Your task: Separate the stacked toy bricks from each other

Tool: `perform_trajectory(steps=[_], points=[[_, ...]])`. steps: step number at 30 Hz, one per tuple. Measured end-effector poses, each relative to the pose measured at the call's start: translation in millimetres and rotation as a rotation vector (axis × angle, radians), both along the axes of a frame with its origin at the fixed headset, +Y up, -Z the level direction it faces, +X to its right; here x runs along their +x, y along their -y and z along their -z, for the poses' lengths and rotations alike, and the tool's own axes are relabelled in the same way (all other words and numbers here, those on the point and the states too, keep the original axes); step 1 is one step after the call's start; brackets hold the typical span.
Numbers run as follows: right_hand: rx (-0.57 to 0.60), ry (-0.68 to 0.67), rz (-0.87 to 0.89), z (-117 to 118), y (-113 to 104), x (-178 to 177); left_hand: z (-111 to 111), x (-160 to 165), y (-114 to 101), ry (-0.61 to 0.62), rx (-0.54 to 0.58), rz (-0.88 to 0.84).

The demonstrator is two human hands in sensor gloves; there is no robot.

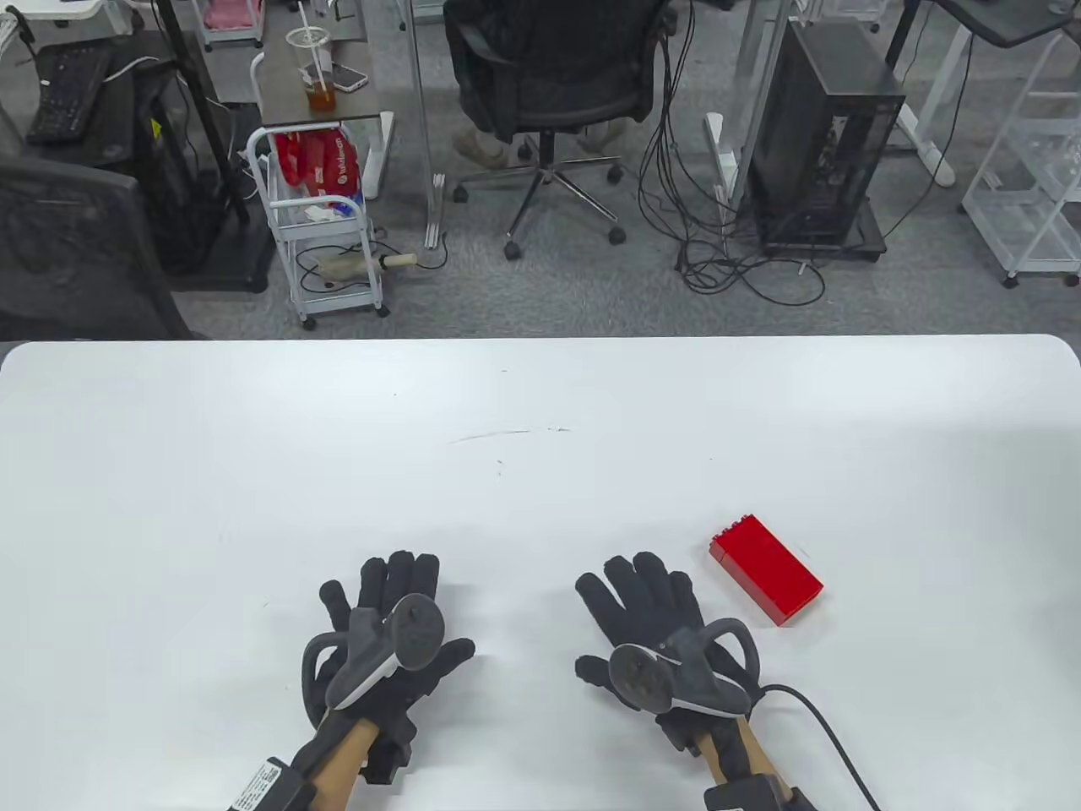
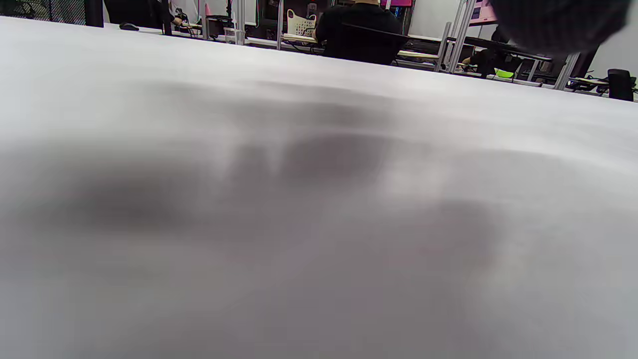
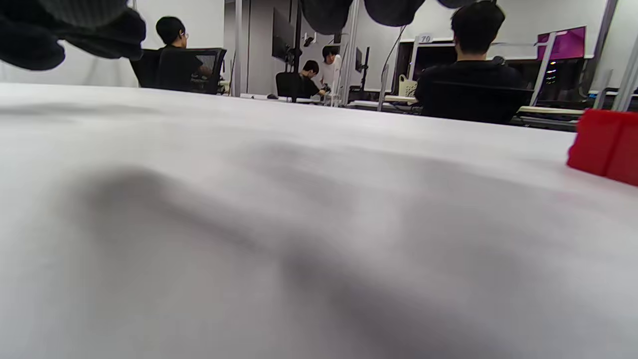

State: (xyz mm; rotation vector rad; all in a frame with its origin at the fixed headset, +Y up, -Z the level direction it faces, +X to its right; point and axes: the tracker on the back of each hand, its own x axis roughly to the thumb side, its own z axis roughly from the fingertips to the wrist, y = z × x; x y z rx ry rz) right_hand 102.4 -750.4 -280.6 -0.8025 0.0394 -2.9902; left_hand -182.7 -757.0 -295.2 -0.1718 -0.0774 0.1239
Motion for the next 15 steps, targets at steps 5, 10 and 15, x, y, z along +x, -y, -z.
perform_trajectory(steps=[5, 10, 15], points=[[0.018, 0.01, -0.009, 2.1, 2.8, 2.3, -1.7, 1.5, -2.1, 0.01, 0.012, -0.012], [0.046, 0.051, 0.003, 8.4, -3.0, 16.0, -2.5, 3.5, -4.0, 0.023, 0.023, -0.023], [0.074, 0.15, 0.019, 20.2, -10.1, 45.0, -4.4, 6.7, -5.4, 0.043, 0.029, -0.021]])
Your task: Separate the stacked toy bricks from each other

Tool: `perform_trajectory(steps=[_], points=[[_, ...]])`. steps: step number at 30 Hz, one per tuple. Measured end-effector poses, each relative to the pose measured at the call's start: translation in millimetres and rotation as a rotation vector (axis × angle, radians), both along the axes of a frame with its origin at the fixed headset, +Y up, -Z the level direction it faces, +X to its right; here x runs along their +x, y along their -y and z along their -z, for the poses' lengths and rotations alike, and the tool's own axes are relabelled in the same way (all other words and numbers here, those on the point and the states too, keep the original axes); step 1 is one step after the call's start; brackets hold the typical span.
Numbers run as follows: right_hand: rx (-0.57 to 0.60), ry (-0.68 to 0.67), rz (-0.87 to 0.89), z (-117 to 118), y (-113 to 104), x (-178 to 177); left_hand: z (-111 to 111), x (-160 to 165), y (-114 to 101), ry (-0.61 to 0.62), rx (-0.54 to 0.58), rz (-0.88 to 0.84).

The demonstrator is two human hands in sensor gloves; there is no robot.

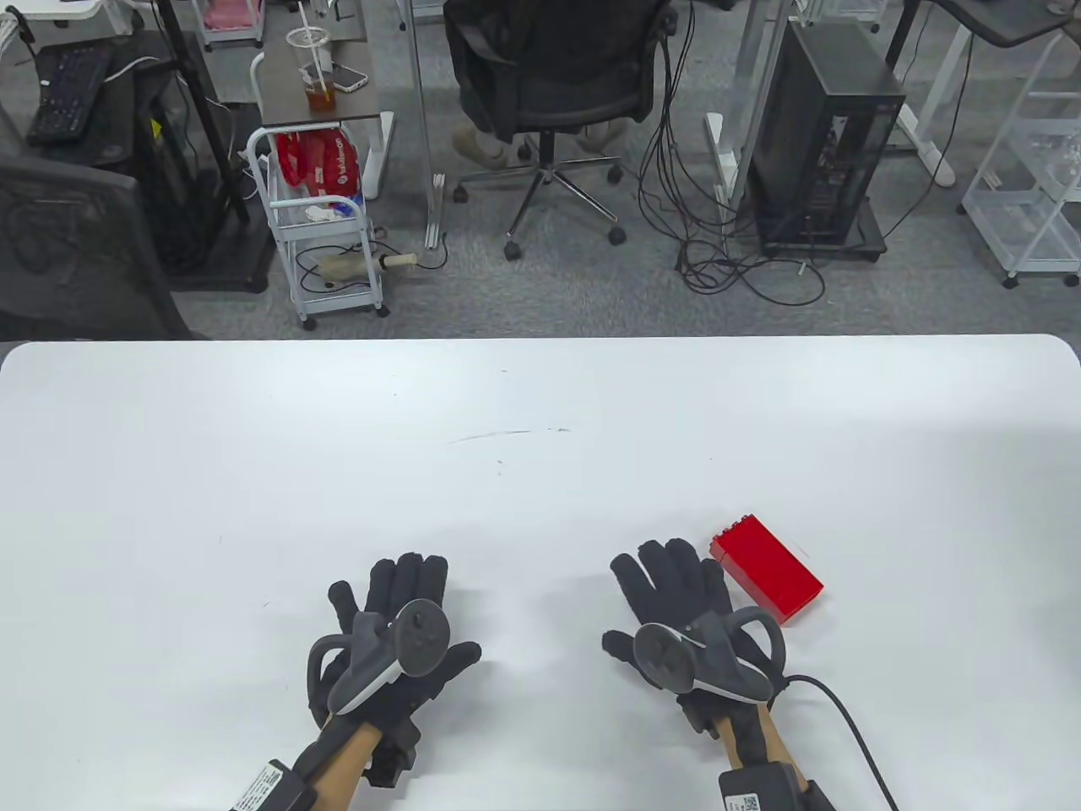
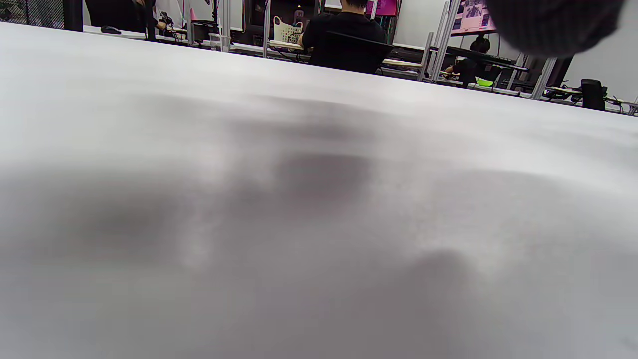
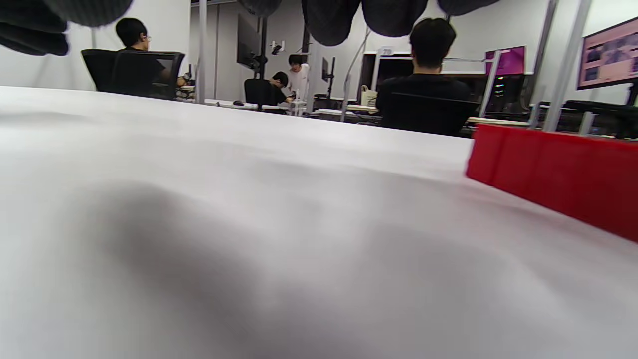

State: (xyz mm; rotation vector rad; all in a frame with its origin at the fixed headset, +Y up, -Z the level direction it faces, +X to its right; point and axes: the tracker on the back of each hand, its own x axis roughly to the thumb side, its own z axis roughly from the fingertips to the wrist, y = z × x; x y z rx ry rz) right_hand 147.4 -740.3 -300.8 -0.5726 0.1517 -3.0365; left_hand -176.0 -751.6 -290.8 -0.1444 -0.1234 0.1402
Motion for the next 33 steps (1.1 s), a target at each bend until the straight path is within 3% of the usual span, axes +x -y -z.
perform_trajectory(steps=[10, 17, 25, 33], points=[[-0.036, 0.268, 0.078, 25.6, 0.8, 82.6, -1.5, -0.5, -2.3, 0.01, 0.017, -0.023], [-0.098, 0.414, 0.151, 38.6, 10.7, 121.7, -1.9, 0.3, -2.0, 0.022, 0.014, -0.024], [-0.227, 0.503, 0.148, 47.8, 28.0, 132.5, -2.5, 1.8, -1.9, 0.032, -0.001, -0.018], [-0.292, 0.514, 0.212, 49.8, 28.0, 129.8, -3.3, 3.0, -1.5, 0.038, -0.014, -0.016]])
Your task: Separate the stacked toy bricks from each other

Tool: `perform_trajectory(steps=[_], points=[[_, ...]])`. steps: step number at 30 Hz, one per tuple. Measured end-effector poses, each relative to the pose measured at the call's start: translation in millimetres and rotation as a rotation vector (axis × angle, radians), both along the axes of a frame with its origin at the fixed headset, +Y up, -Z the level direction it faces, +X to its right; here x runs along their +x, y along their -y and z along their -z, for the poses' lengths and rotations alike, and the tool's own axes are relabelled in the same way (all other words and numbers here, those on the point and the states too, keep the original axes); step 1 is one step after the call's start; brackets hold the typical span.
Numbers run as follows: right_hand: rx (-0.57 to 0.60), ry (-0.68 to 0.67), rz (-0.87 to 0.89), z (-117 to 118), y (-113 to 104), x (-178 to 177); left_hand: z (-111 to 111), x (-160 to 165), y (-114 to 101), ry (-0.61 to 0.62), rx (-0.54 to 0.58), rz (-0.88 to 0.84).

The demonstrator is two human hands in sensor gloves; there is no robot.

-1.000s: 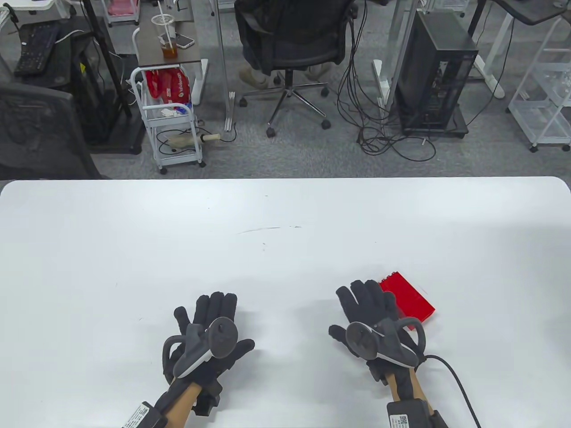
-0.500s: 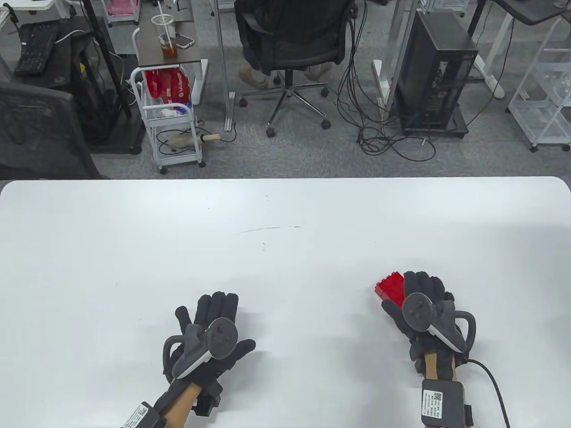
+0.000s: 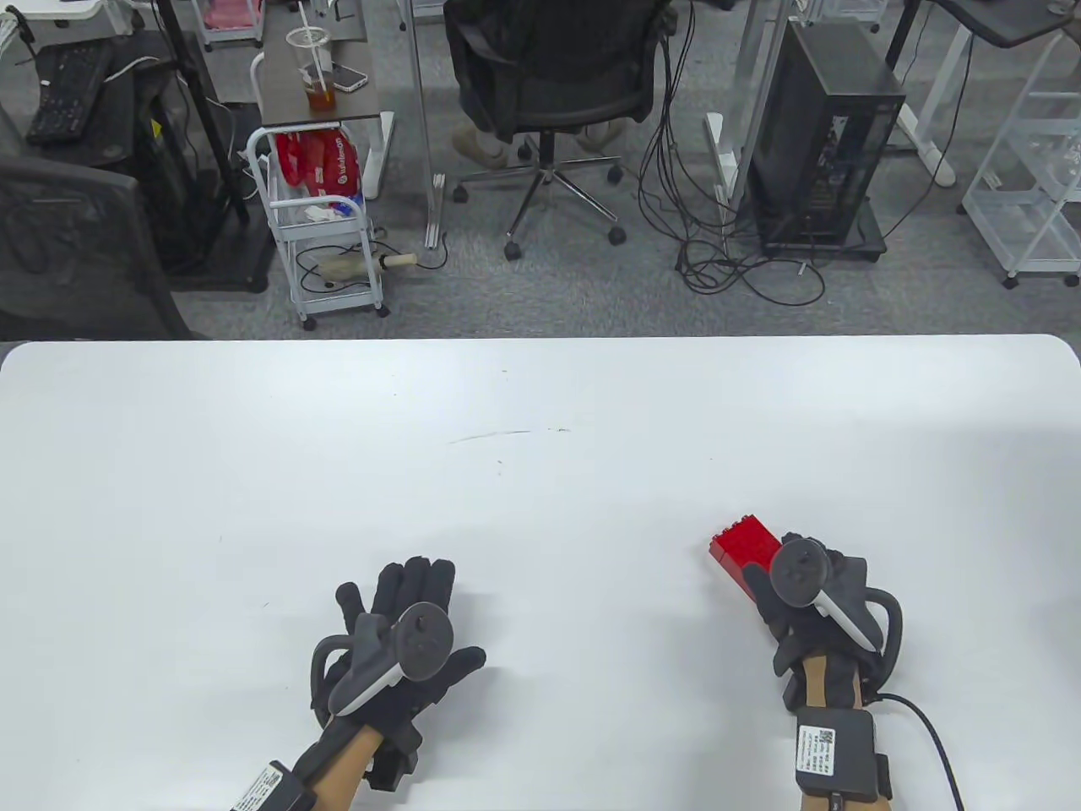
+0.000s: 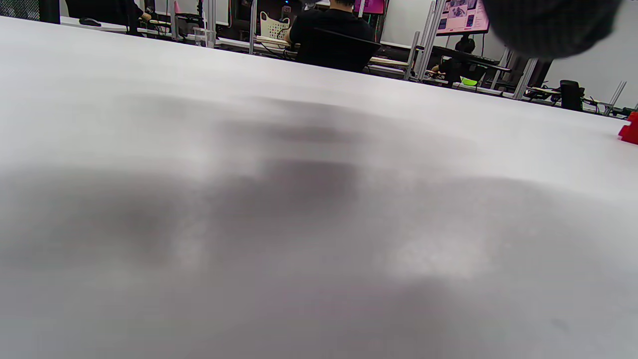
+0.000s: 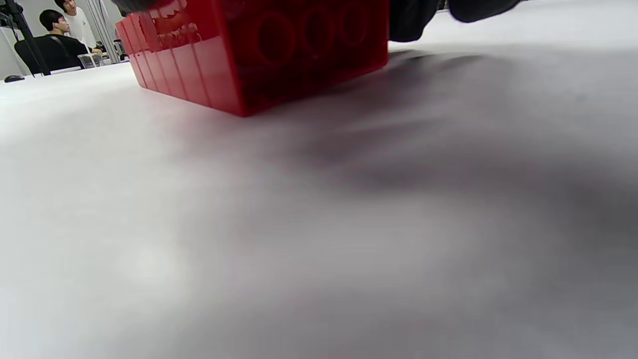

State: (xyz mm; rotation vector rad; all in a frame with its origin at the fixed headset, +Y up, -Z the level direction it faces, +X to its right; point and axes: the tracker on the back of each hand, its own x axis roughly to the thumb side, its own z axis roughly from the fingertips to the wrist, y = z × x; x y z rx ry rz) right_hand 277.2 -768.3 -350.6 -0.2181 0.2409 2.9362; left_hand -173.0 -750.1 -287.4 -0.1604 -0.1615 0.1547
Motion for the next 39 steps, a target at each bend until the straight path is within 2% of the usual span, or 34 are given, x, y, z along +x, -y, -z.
perform_trajectory(steps=[11, 14, 19, 21, 31, 39], points=[[0.074, -0.022, -0.142, 0.1, -12.5, -24.8, -0.6, 2.2, 0.2, 0.009, 0.003, 0.003], [0.11, -0.05, -0.068, 0.0, -14.4, -25.2, -0.6, 3.1, 0.3, 0.015, 0.003, 0.005], [0.268, -0.099, 0.076, -10.1, -27.4, -34.6, -2.3, 5.2, -1.2, 0.03, 0.013, -0.009], [0.269, -0.118, 0.156, -14.8, -30.9, -42.9, -3.9, 6.8, -3.0, 0.045, 0.032, -0.027], [0.274, -0.371, 0.26, -43.5, -39.0, -108.8, -19.7, 21.6, -13.5, 0.242, 0.152, -0.245], [0.274, -0.554, 0.289, -67.8, -41.8, -155.1, -23.5, 28.0, -13.5, 0.346, 0.104, -0.393]])
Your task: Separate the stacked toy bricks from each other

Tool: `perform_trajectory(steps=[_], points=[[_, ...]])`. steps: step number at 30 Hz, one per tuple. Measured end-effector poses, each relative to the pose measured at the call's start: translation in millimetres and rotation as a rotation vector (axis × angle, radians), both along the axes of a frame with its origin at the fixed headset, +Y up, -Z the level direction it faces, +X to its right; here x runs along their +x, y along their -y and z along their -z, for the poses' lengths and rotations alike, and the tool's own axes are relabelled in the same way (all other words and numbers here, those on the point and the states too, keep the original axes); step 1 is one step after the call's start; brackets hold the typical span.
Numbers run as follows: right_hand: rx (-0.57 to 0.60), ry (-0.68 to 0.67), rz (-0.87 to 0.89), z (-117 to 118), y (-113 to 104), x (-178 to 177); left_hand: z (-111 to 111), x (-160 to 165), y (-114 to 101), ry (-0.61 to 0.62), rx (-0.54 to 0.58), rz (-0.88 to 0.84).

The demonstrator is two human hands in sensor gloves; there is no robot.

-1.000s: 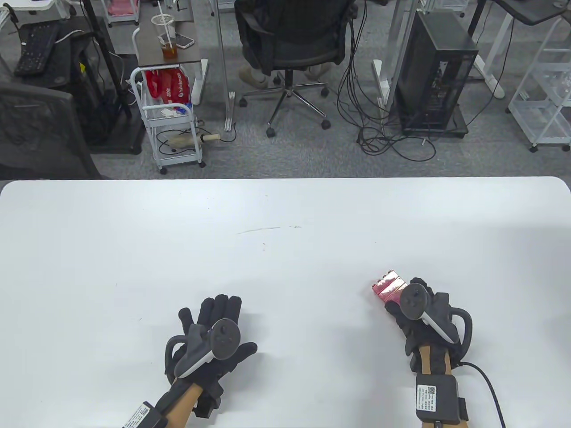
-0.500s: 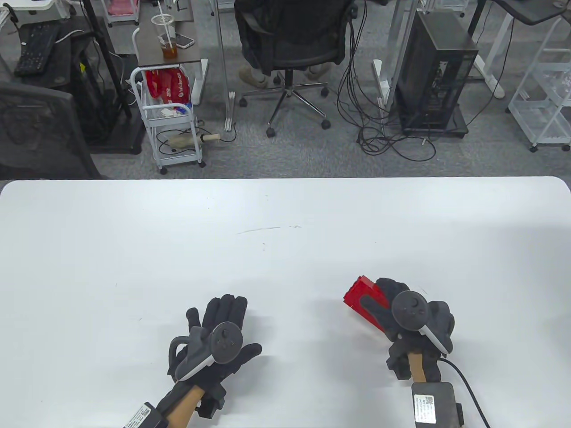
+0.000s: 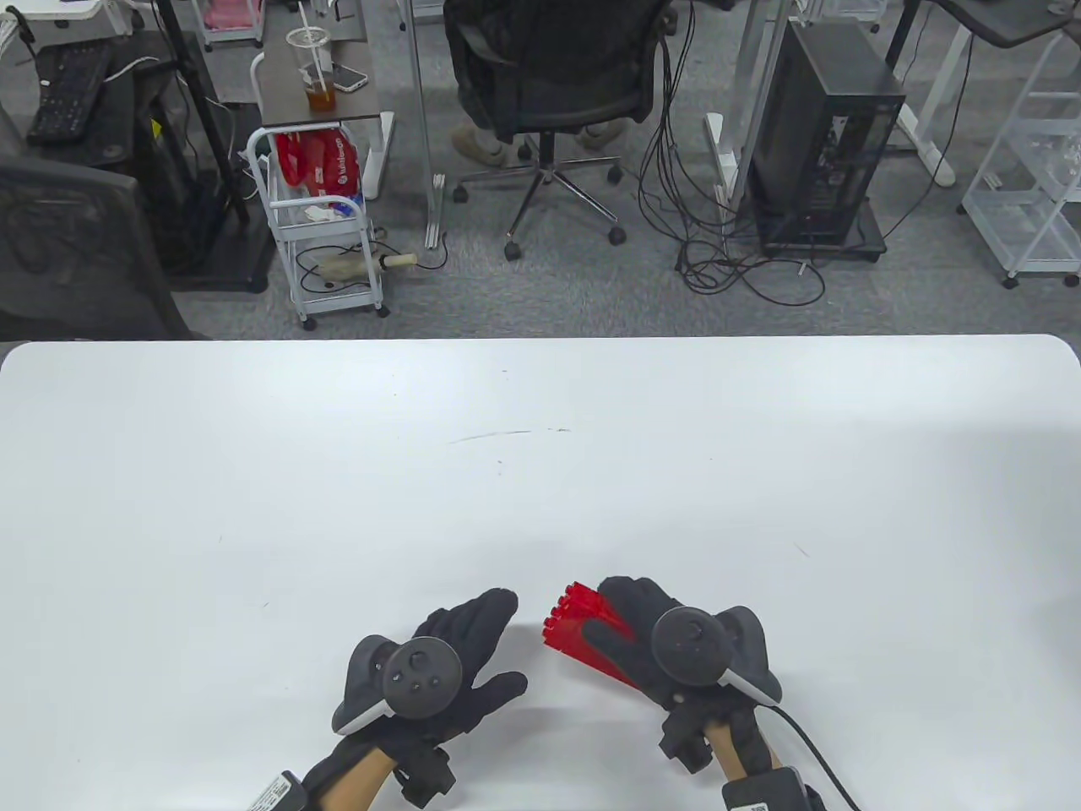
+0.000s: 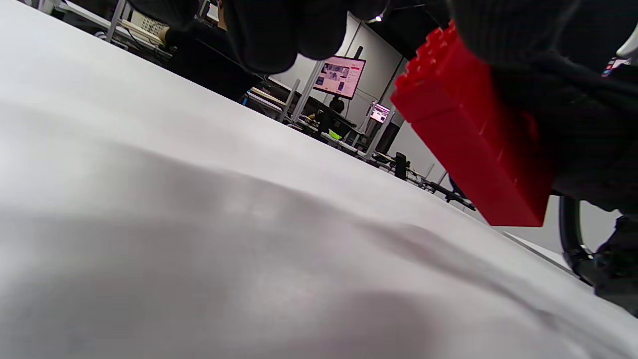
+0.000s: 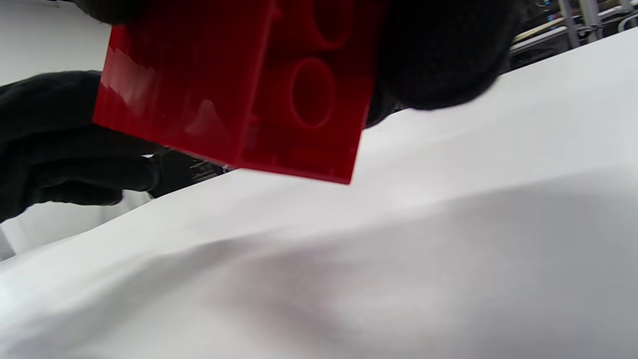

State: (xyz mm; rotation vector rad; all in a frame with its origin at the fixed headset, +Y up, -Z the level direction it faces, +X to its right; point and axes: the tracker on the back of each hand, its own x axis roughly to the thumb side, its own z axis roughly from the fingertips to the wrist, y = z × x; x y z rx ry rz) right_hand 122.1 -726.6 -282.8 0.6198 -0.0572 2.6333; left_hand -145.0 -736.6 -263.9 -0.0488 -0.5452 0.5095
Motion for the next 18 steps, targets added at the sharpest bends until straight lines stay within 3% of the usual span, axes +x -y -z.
perform_trajectory(steps=[8, 18], points=[[0.096, -0.099, -0.031, -18.3, -1.4, -25.6, -0.2, 1.4, 0.5, 0.035, -0.061, -0.135], [0.154, -0.113, -0.06, -26.5, -3.3, -33.7, -3.1, 5.5, -2.5, 0.032, -0.059, -0.2]])
